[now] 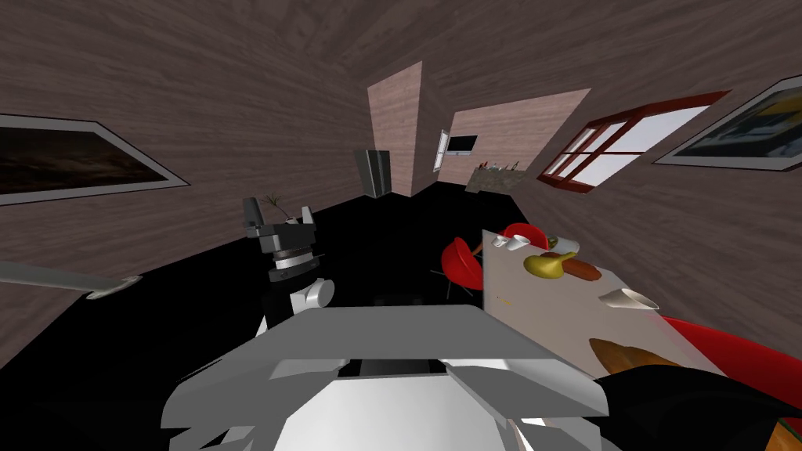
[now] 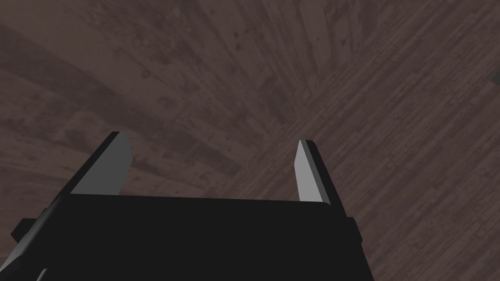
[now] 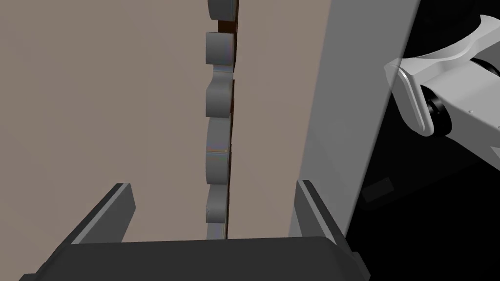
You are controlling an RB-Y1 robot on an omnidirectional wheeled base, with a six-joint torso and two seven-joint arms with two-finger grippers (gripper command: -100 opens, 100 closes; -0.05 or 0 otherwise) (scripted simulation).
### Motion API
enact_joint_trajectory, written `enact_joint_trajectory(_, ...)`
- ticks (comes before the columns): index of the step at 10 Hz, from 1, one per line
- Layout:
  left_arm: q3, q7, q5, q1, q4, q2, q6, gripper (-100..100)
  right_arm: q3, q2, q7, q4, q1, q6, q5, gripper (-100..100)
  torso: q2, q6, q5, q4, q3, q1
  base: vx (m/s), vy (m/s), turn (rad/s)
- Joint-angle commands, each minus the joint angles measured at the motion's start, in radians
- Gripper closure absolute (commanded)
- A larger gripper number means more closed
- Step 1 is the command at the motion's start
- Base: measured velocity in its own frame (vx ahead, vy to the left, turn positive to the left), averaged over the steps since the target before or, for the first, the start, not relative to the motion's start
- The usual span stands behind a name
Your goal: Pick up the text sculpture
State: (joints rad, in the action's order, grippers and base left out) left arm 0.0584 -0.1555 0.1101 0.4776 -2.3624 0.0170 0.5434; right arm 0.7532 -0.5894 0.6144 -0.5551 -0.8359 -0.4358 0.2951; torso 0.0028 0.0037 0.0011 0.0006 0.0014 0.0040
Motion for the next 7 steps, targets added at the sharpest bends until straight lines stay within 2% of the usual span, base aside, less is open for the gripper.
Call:
enact_joint_trajectory(1,0.0,0.0,0.0,0.0,0.0,0.0,0.0,0,0.001,0.002,0.001,0.003,0.001,-0.002,0.05,-100,0.0,0.0,0.0,0.0,0.0,0.0,0.0,0.0,0.0)
enact_joint_trajectory(2,0.0,0.0,0.0,0.0,0.0,0.0,0.0,0,-0.001,0.002,0.002,-0.001,-0.001,0.0,0.031,-100,-0.001,0.0,0.0,0.0,-0.001,0.0,0.0,0.0,0.0)
enact_joint_trajectory(3,0.0,0.0,0.0,0.0,0.0,0.0,0.0,0,-0.001,0.002,0.003,-0.001,-0.001,0.001,0.034,100,-0.001,0.0,0.0,0.0,-0.001,0.0,0.0,0.0,0.0)
enact_joint_trajectory(7,0.0,0.0,0.0,0.0,0.0,0.0,0.0,0,-0.001,0.005,0.002,-0.004,0.0,-0.003,0.034,100,0.0,-0.001,0.0,-0.001,0.0,-0.002,0.0,0.0,0.0)
